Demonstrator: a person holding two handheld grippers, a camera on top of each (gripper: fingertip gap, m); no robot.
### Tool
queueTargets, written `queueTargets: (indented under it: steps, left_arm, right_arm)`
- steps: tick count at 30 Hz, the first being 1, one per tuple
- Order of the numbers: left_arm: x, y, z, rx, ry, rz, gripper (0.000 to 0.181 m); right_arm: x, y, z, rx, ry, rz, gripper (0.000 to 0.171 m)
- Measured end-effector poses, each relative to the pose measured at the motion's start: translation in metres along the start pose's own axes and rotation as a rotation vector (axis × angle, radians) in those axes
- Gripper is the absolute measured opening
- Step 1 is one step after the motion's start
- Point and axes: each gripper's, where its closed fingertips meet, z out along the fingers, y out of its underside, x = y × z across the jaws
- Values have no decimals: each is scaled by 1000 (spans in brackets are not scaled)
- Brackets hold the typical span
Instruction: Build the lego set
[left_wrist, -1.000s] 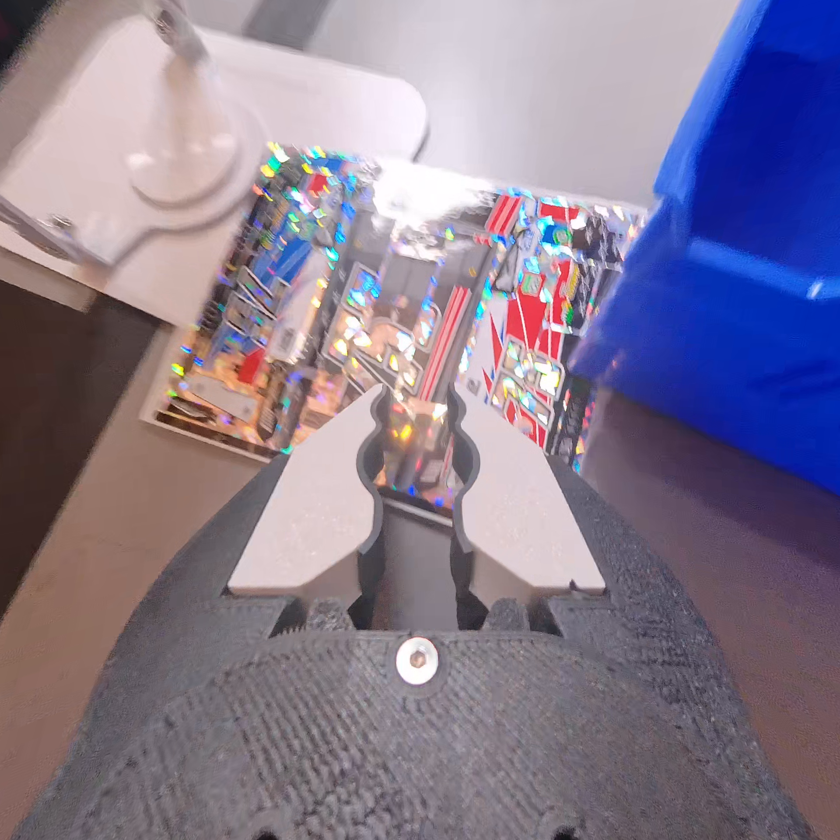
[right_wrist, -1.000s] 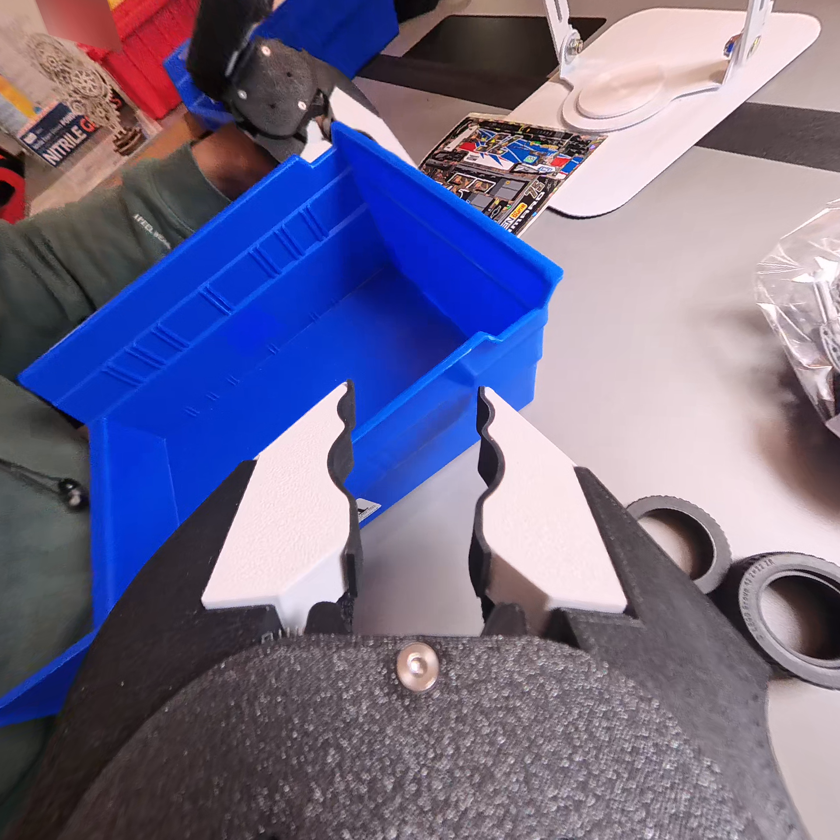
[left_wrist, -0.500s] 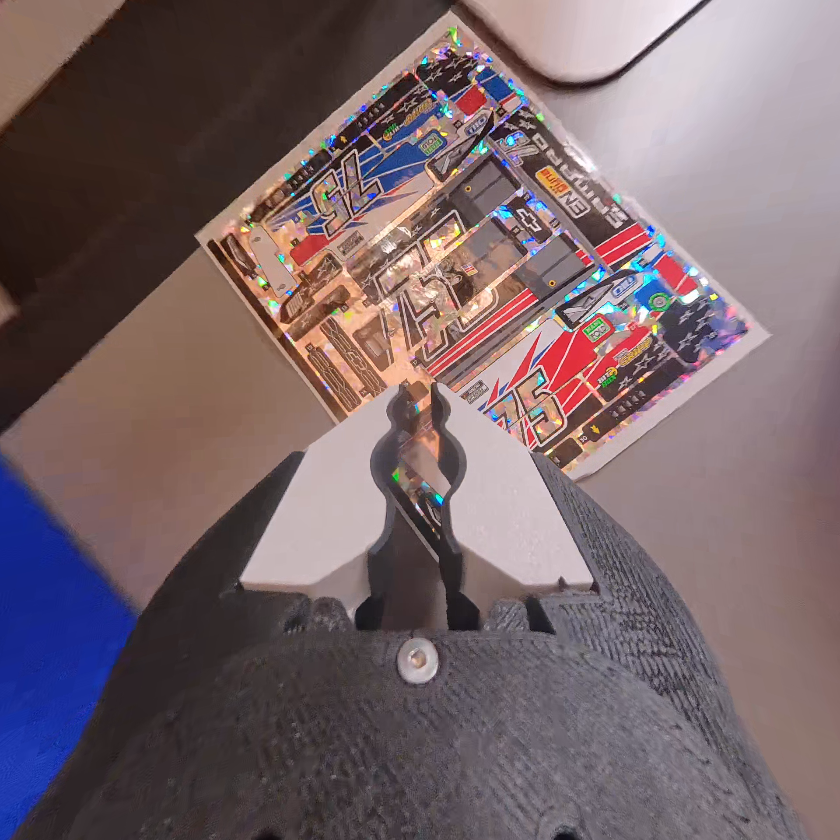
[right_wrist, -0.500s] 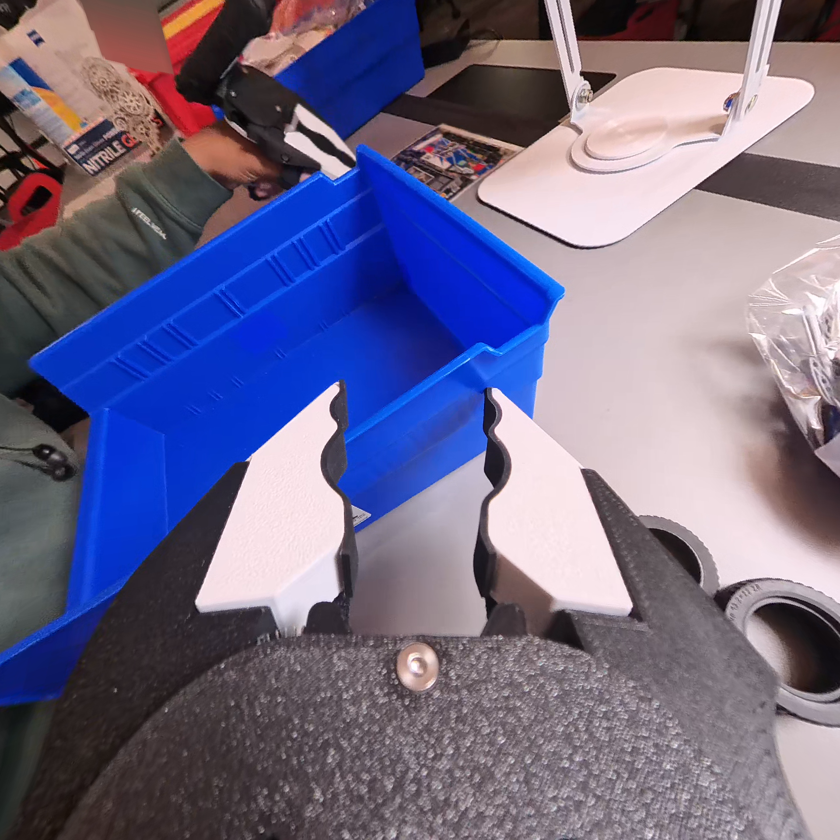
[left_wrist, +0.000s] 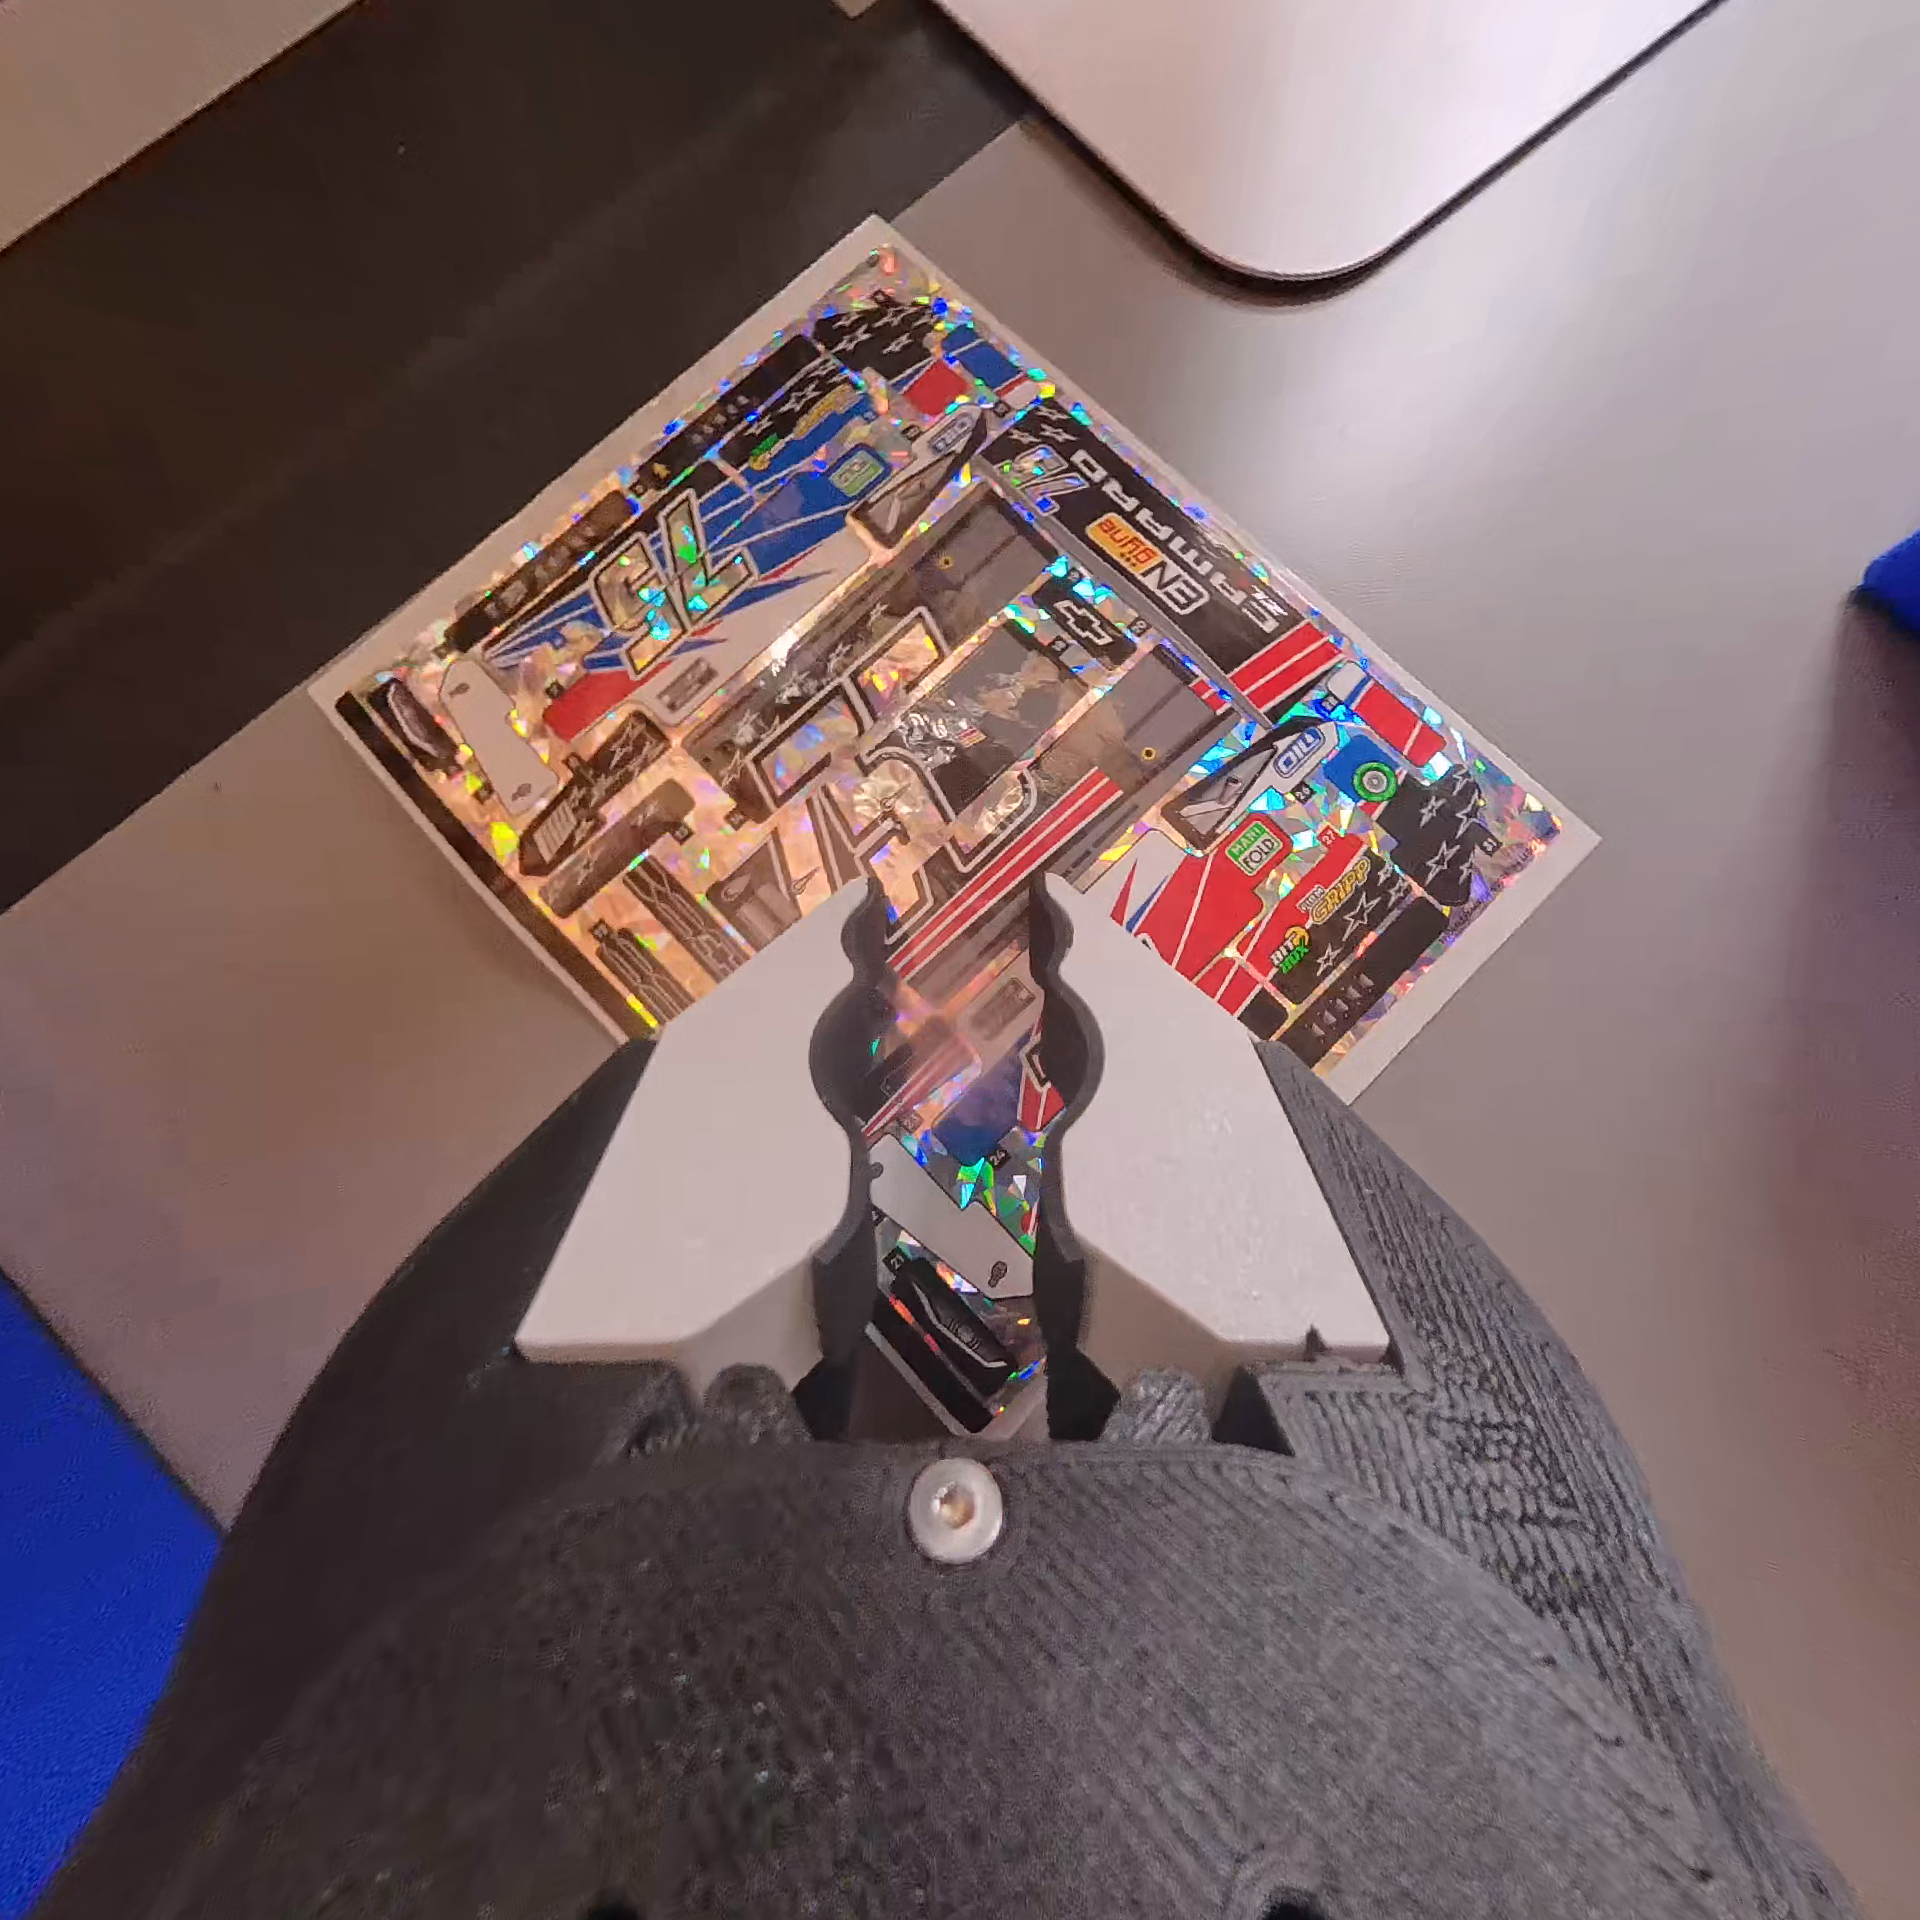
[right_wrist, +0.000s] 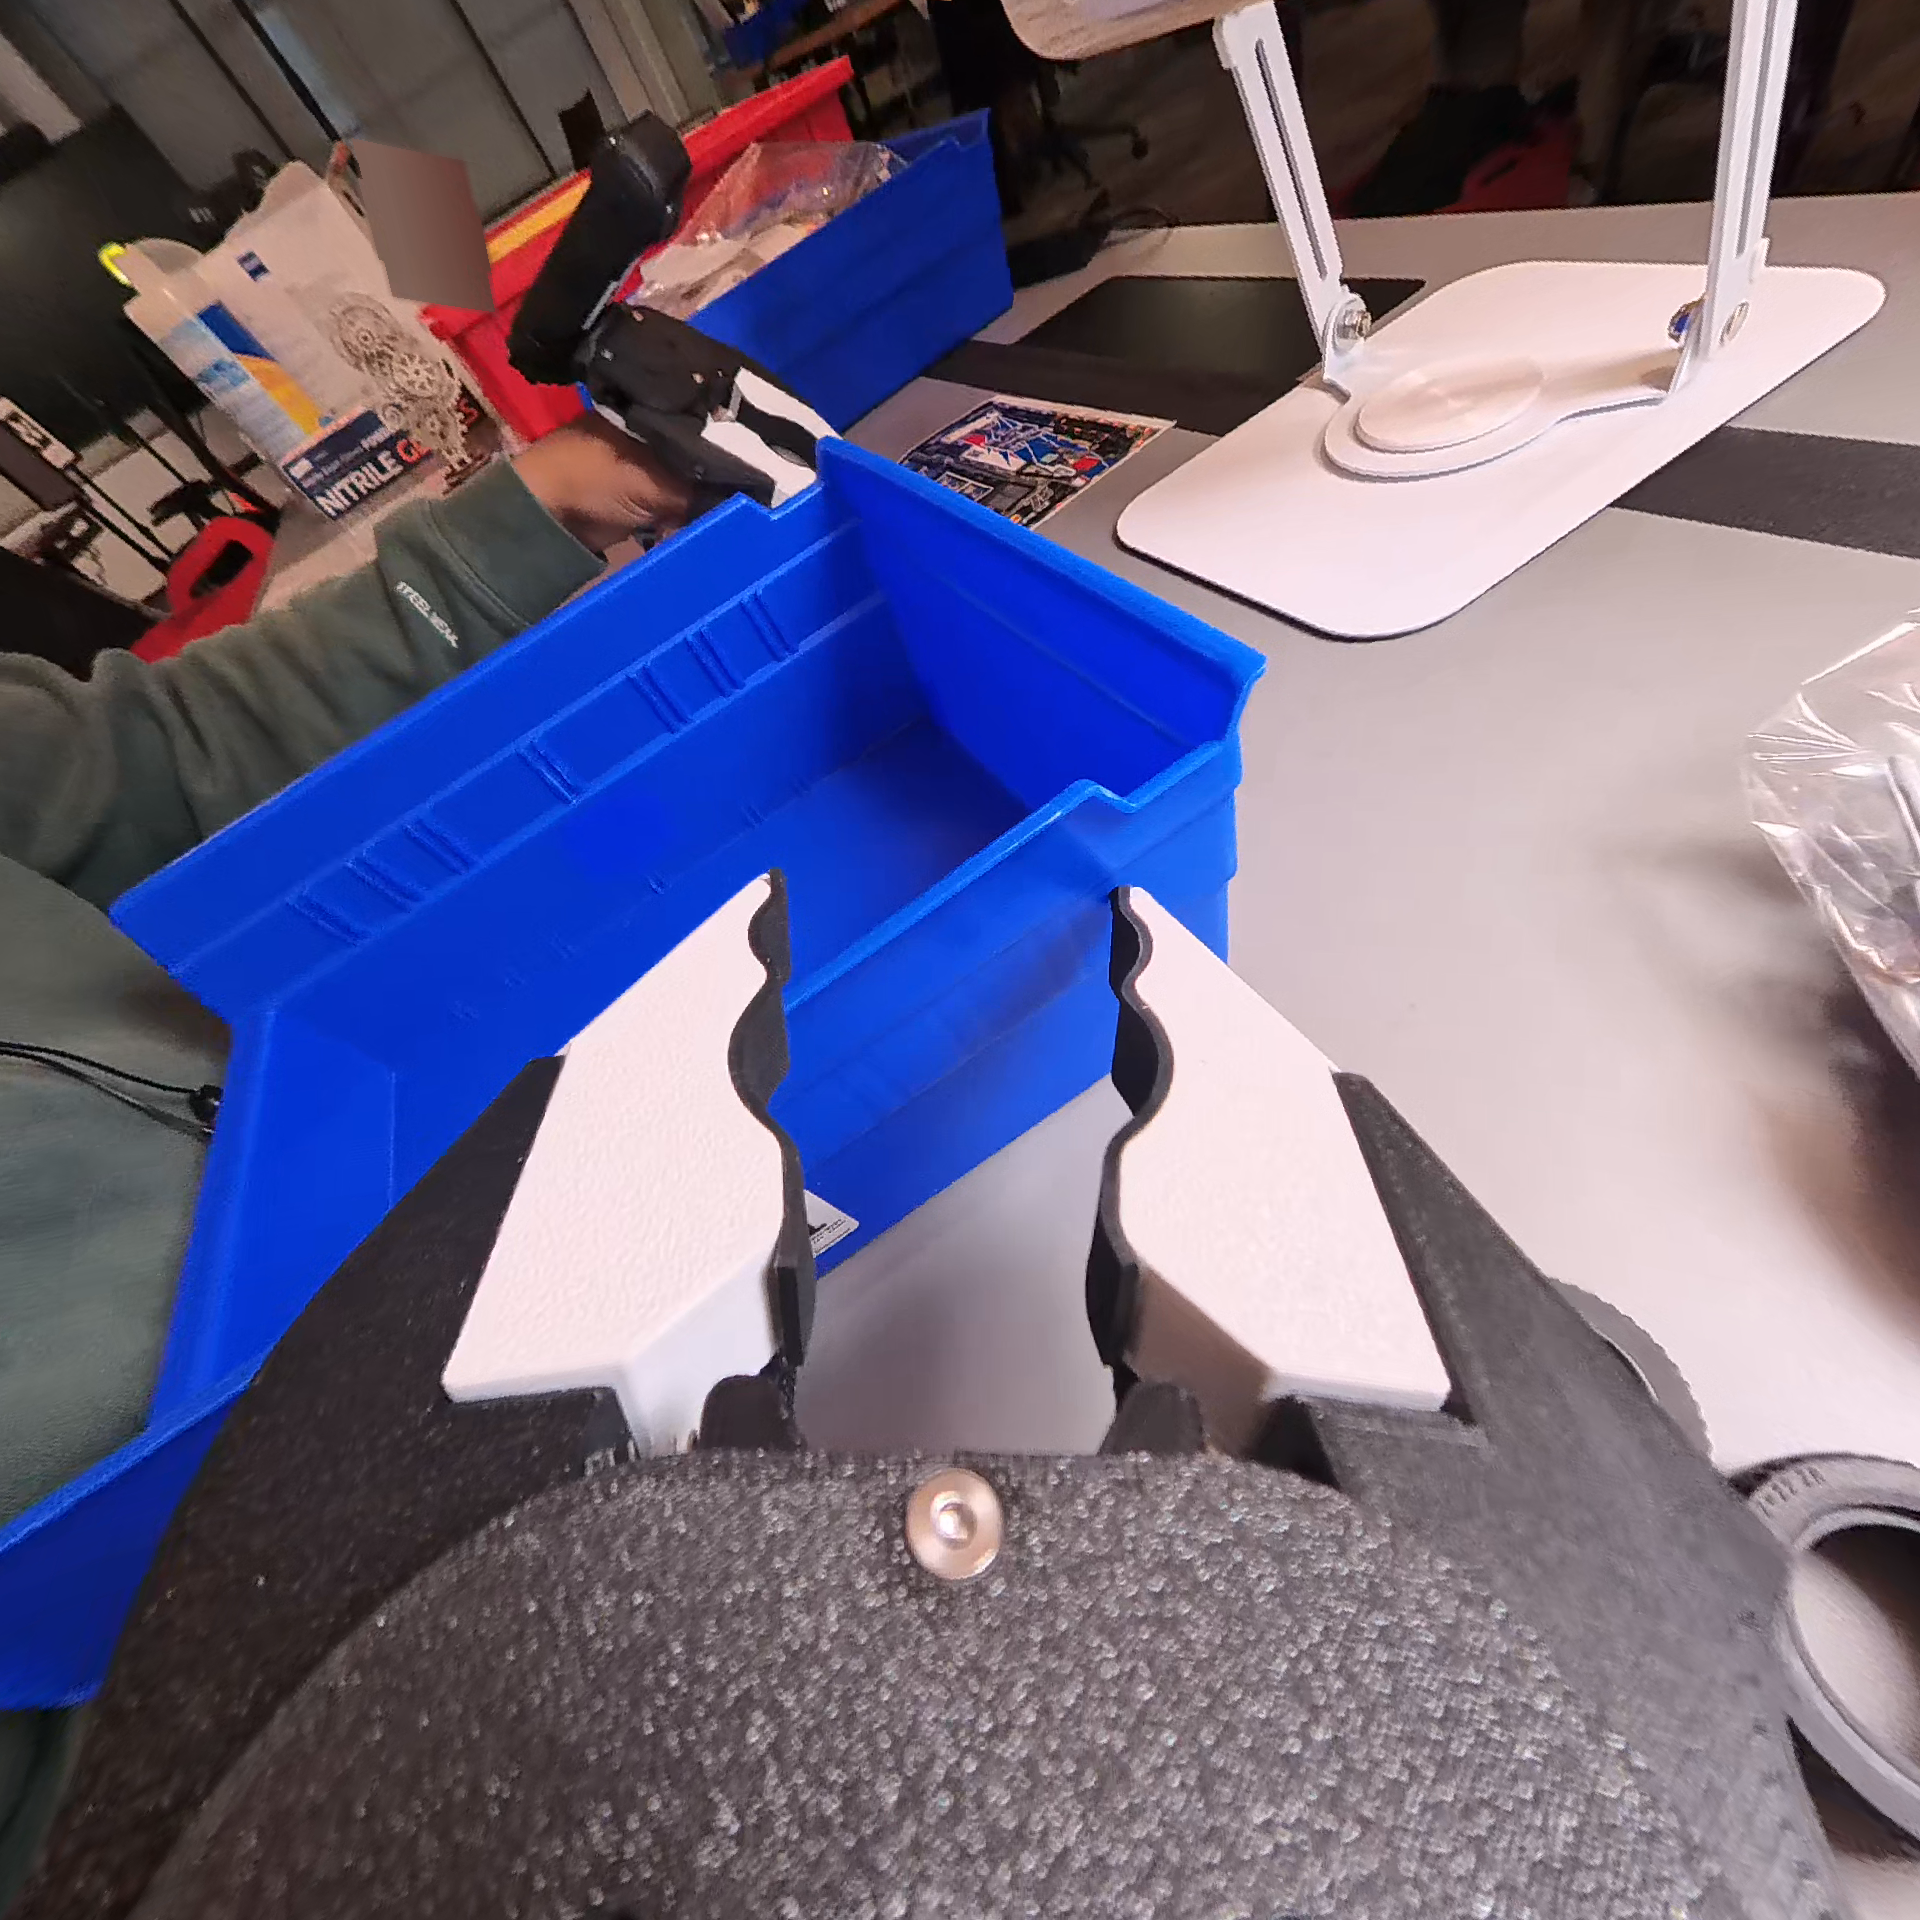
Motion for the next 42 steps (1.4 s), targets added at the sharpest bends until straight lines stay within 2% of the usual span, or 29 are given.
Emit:
queueTargets:
  steps: [1, 5, 9, 12, 19, 22, 25, 28, 33, 39, 42]
  left_arm:
    - [-2, 1, -1, 5, 3, -15, 26]
    - [-19, 6, -5, 15, -54, -54, 19]
    - [-21, 8, -7, 20, -53, -98, 21]
    - [-10, -6, -13, 85, -27, -63, 25]
    - [-16, 5, -6, 20, -66, -90, 26]
    - [-24, 5, -5, 26, -108, -128, 17]
    - [-27, 1, -6, 54, -139, -139, 16]
    - [-19, -36, -25, 238, -106, -138, 25]
    - [-23, -130, -103, 659, -121, -136, 19]
    - [-41, -207, -160, 895, -212, -147, 1]
    - [-48, -237, -174, 991, -254, -167, 0]
  right_arm:
    - [0, 0, 1, 7, -4, 2, 60]
    - [-1, -2, 3, 40, -17, 17, 60]
    - [-1, -3, 2, 65, -16, 10, 60]
    - [-1, -3, 2, 80, -21, 17, 60]
    - [-1, -4, 2, 93, -24, 28, 61]
    - [-1, -4, 2, 97, -26, 33, 61]
    - [-1, -4, 2, 100, -25, 34, 61]
    - [-2, -4, 2, 97, -23, 29, 60]
    - [-1, -6, 2, 87, 0, -26, 60]
    - [-1, -19, -5, 164, 59, -112, 62]
    - [-1, -30, -13, 247, 64, -96, 62]
